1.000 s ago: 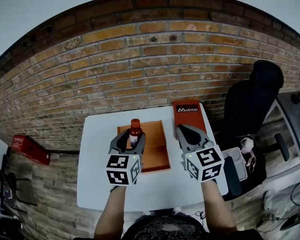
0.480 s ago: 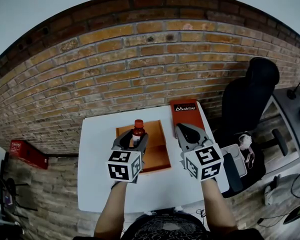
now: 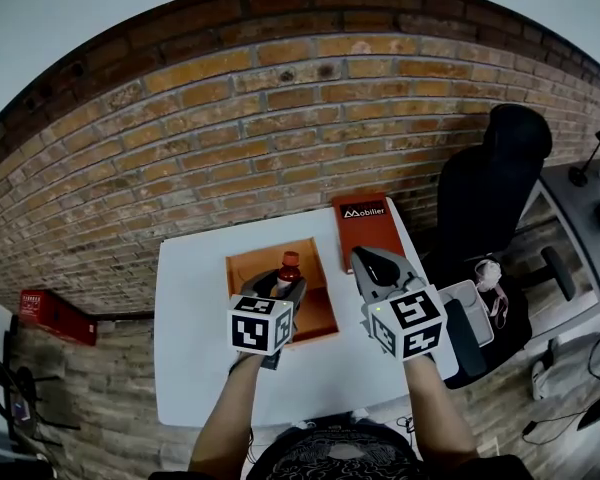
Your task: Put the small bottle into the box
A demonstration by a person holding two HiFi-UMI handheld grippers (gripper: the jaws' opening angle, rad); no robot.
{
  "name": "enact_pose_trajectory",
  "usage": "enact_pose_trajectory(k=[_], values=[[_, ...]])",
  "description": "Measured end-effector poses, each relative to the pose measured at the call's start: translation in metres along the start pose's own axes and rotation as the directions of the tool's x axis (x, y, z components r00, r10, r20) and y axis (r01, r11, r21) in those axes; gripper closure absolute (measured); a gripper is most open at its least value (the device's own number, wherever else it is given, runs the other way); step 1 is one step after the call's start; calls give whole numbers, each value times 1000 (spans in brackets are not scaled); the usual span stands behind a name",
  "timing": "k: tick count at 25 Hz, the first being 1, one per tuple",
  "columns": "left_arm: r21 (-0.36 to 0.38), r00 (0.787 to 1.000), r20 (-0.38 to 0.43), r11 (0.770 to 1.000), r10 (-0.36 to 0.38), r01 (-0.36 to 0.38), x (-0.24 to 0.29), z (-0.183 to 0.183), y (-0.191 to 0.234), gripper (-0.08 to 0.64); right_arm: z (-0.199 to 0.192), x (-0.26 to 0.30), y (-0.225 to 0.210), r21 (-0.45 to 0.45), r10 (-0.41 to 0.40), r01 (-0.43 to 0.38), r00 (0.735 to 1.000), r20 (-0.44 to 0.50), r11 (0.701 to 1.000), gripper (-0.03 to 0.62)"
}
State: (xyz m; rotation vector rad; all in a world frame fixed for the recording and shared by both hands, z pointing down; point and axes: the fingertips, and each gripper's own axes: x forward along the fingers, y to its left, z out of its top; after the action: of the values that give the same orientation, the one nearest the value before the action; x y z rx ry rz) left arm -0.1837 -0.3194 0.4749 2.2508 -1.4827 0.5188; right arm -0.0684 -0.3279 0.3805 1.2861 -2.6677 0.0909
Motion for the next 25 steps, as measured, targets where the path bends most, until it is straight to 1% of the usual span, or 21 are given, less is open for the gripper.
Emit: enact_pose_trajectory(k=[5, 10, 16, 22, 25], values=[[0, 996, -88, 1000, -24, 24, 15, -24, -5, 341, 0, -1, -3, 1, -4, 4, 1000, -1, 1000, 571], [-4, 982, -181, 999, -49, 49, 29, -48, -11, 341, -1, -4, -7, 1, -11, 11, 1000, -2, 1000, 571], [-30, 957, -276, 996, -91, 86, 41, -75, -19, 341, -2, -6, -11, 2, -20, 20, 1000, -6, 1000, 572], [-49, 921, -370, 993, -120, 109, 53, -106, -24, 341, -5, -8, -13, 5, -22, 22, 1000, -11, 1000, 572], [-46, 901, -415, 992, -125, 117, 58, -118, -25, 341, -7, -9, -13, 4, -20, 20, 1000, -14, 1000, 572]])
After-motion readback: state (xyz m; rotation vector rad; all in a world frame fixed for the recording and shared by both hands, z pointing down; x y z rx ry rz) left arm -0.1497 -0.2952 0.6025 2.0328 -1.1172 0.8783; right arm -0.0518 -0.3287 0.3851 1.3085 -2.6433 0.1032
